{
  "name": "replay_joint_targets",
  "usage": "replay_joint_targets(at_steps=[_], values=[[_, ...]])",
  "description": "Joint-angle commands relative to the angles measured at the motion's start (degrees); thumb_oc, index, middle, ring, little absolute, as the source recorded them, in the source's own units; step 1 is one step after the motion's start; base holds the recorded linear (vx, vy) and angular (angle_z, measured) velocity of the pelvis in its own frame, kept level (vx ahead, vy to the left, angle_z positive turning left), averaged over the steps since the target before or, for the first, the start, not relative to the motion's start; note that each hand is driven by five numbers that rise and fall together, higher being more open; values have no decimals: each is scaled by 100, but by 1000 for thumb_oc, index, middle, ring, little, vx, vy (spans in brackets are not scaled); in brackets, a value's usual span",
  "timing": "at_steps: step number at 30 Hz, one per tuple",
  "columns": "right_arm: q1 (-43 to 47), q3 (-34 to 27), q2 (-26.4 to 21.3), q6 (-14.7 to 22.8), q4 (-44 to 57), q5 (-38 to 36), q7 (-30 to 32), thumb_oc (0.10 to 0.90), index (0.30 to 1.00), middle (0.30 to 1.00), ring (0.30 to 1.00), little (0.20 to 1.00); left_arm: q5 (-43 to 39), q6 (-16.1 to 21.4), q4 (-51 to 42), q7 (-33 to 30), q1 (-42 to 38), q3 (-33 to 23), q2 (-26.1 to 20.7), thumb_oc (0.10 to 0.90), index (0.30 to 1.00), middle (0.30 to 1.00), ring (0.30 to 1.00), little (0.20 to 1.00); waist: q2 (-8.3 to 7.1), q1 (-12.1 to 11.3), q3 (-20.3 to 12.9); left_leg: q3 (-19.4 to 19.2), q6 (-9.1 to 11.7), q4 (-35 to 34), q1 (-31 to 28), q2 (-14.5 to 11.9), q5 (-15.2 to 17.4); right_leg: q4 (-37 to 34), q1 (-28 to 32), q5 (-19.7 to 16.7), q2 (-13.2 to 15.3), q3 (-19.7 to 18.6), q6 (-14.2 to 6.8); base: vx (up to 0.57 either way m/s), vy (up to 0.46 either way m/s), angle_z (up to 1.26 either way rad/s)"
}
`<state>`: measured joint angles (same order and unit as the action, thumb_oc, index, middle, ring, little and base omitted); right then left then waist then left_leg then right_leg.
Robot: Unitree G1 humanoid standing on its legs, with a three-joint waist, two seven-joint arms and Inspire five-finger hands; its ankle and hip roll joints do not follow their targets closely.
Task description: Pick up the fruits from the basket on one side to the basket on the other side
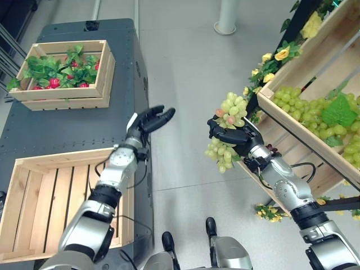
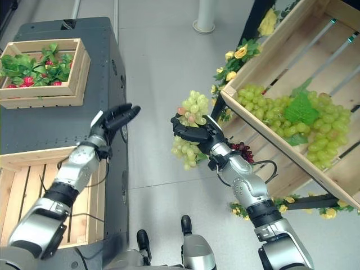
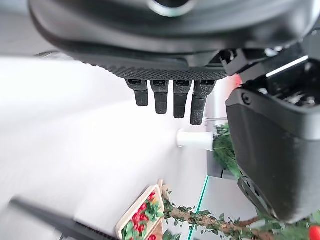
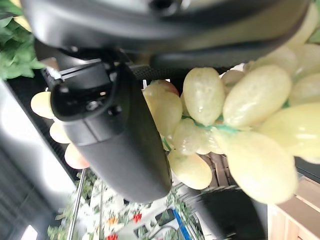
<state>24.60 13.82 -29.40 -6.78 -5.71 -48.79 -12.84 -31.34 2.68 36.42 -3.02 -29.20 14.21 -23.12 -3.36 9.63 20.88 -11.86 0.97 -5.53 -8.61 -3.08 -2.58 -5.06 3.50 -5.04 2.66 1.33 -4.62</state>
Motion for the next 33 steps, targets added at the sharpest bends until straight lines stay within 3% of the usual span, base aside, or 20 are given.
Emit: replay_joint_targets(at_steps=[1, 6, 8, 13, 18, 25, 33], values=[[-94, -433, 14, 362, 521, -113, -650, 400, 300, 300, 300, 300, 47, 1053, 114, -253, 295, -60, 355, 800, 900, 900, 900, 900, 173, 21, -1745, -43, -103, 53, 40, 145, 619, 6, 148, 405, -60, 18, -24, 5, 41, -14], [-288, -672, -240, 43, 1084, 7, -775, 400, 300, 300, 300, 300, 298, 1172, 31, -94, 744, -8, 648, 800, 900, 900, 900, 900, 114, 69, -1728, -164, -121, 53, 25, 133, 640, 8, 100, 341, -76, -102, -46, 9, 39, -17], [-395, -828, -404, -99, 1250, 23, -916, 400, 300, 300, 300, 300, -48, 1287, -4, 370, 899, 24, 693, 800, 900, 900, 900, 900, 102, 117, -1742, -241, -123, 53, 19, 120, 658, 6, 73, 304, -86, -168, -58, 23, 49, -15], [-630, -1240, -711, -161, 1542, -263, -1135, 400, 300, 300, 300, 300, -270, 1441, -7, 740, 1306, 71, 687, 800, 900, 900, 900, 900, 110, 224, -1740, -422, -107, 53, -12, 97, 680, 22, 13, 236, -97, -290, -79, 23, 57, -5], [-630, -1683, -1084, -196, 1651, -511, -1057, 400, 300, 300, 300, 300, -352, 1327, 235, 807, 1450, 17, 614, 800, 900, 900, 900, 900, 97, 339, -1738, -567, -107, 53, -52, 92, 699, 68, -47, 199, -123, -447, -107, 18, 53, -17], [-500, -2068, -1804, 181, 1420, -230, -910, 400, 300, 300, 300, 300, -248, 1277, 457, 815, 1513, 152, 584, 800, 900, 900, 900, 900, 39, 487, -1745, -709, -111, 53, -101, 82, 743, 112, -89, 179, -151, -595, -166, 9, 38, -13], [-123, -2364, -2484, 457, 643, 32, -521, 400, 300, 300, 300, 300, 681, 1281, 429, 576, 1574, 436, 462, 800, 900, 900, 900, 900, -24, 505, -1792, -769, -133, 53, -130, 76, 775, 133, -125, 158, -176, -684, -214, 10, 0, -6]])
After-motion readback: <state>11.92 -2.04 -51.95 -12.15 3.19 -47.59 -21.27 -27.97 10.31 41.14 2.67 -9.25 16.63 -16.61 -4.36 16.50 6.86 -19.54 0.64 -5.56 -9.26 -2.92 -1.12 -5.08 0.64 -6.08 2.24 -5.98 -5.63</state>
